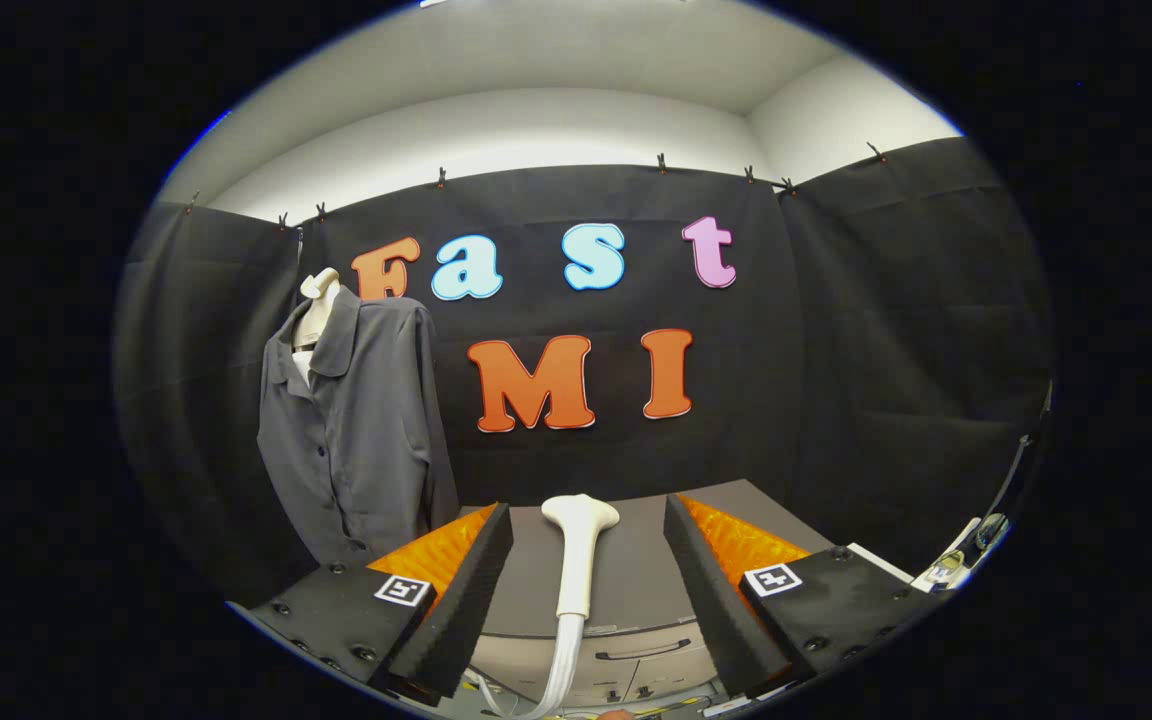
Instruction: Iron the clothes twice with a garment steamer, once on the left side and once on the right side.
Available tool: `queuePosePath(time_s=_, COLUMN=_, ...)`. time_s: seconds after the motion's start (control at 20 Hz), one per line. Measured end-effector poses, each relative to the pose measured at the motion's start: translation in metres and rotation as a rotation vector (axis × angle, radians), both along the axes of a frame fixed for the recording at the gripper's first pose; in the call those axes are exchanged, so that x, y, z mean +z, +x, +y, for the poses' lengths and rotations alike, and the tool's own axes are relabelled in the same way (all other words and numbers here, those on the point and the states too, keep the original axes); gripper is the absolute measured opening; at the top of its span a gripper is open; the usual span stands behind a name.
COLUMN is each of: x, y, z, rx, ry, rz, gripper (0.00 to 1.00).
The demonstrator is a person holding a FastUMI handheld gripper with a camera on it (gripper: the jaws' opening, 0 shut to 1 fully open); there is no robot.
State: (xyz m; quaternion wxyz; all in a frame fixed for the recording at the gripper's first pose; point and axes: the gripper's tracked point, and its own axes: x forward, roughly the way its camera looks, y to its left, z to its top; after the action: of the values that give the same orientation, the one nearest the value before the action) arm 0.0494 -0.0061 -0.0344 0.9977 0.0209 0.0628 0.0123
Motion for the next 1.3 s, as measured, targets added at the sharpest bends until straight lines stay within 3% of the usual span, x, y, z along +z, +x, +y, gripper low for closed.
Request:
queuePosePath(time_s=0.7, x=-0.083, y=0.116, z=0.037, rx=0.082, ry=0.016, rz=0.33, gripper=0.99)
queuePosePath(time_s=1.3, x=-0.151, y=0.197, z=0.022, rx=0.022, ry=0.005, rz=0.578, gripper=0.99)
